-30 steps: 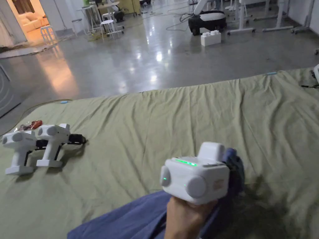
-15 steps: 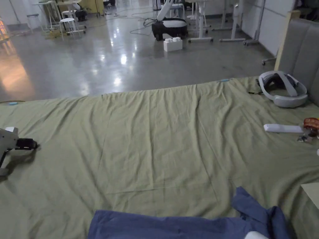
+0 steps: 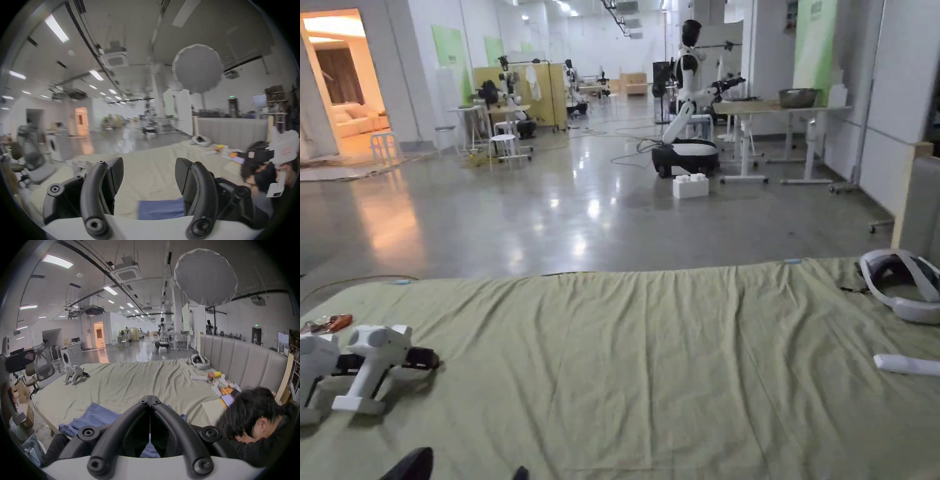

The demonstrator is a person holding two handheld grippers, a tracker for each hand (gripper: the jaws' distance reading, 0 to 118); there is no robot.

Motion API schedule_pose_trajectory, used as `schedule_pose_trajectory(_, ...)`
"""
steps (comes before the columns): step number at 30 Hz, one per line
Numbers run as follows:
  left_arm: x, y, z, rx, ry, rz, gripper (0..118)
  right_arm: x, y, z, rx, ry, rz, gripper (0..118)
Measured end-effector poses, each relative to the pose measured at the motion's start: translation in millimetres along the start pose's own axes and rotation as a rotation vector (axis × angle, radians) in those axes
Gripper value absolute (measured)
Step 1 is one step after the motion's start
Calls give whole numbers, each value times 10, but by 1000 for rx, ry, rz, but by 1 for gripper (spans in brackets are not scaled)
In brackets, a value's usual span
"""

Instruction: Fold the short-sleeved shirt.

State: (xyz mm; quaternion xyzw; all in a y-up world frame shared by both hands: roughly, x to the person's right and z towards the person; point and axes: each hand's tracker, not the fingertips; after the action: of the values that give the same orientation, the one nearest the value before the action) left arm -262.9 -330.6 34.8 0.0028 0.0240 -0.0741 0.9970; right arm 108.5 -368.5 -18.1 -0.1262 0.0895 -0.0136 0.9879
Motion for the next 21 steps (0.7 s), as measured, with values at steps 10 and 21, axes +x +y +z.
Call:
schedule_pose_trajectory(10, -212, 47, 377, -59, 106, -2, 1, -114, 39, 101, 36, -2, 88, 2)
schedule_pose_trajectory(21, -225, -32, 362, -81, 83, 76, 1, -99, 42, 52, 34, -5, 43, 2)
